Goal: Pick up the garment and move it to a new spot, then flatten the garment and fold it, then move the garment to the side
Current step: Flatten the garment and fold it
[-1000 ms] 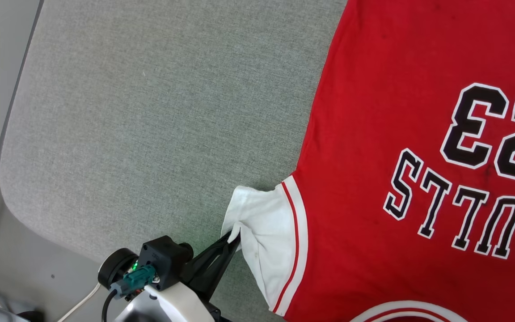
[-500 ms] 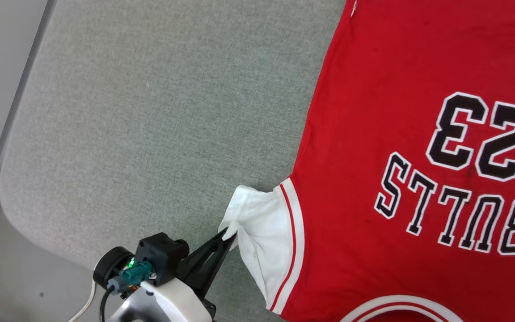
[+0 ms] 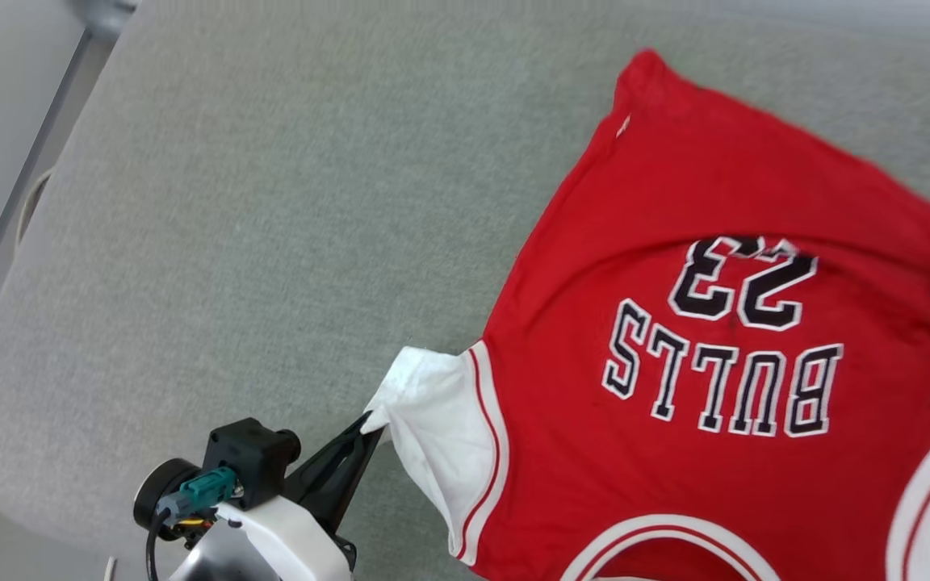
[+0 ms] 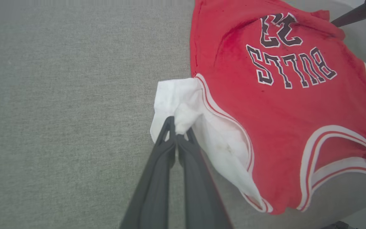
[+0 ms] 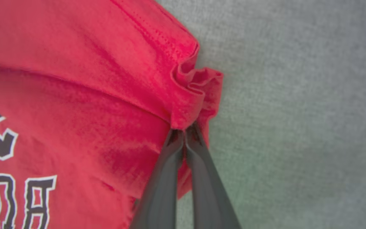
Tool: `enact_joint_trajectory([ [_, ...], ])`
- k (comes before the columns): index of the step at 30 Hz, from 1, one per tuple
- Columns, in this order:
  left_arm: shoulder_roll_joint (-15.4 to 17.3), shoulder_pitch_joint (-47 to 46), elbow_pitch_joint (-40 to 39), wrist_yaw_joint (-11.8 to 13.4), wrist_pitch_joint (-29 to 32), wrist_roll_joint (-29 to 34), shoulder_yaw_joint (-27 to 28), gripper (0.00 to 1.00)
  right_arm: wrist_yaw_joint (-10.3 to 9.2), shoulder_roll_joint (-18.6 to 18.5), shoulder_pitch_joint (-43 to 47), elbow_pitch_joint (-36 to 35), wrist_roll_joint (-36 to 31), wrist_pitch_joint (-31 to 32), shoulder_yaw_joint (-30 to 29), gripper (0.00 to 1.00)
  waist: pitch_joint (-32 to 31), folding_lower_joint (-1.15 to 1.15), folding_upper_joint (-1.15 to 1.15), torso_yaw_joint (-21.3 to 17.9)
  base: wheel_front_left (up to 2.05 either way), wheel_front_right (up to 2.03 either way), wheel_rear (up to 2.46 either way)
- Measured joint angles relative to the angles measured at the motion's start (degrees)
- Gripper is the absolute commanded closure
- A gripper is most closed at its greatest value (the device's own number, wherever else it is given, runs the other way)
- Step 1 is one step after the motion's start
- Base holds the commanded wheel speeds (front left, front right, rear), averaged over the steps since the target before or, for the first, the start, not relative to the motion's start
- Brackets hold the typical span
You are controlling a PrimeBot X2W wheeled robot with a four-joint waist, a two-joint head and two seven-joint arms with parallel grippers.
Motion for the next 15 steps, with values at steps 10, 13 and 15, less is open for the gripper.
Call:
enact_joint_trajectory([
  [10,0.3,3.4,2.4,1.3,-1.5,-1.9,1.1,1.00,0.00,1.2,13.2,-1.7,3.7,-2.7,-0.4,1.00,-8.9,0.00,0.00,-5.7,0.00,0.00,0.00],
  [13,0.3,4.5,3.0,1.8,-2.4,-2.5,1.6,1.00,0.00,1.3,17.3,-3.4,5.1,-3.1,-1.2,1.00,-11.3,-0.01,0.00,-7.3,0.00,0.00,0.00],
  [15,0.0,5.1,3.2,1.9,-3.0,-3.1,1.8,1.00,0.00,1.3,20.2,-4.7,5.7,-3.3,-2.1,1.00,-12.8,-0.01,0.00,-8.1,0.00,0.00,0.00],
])
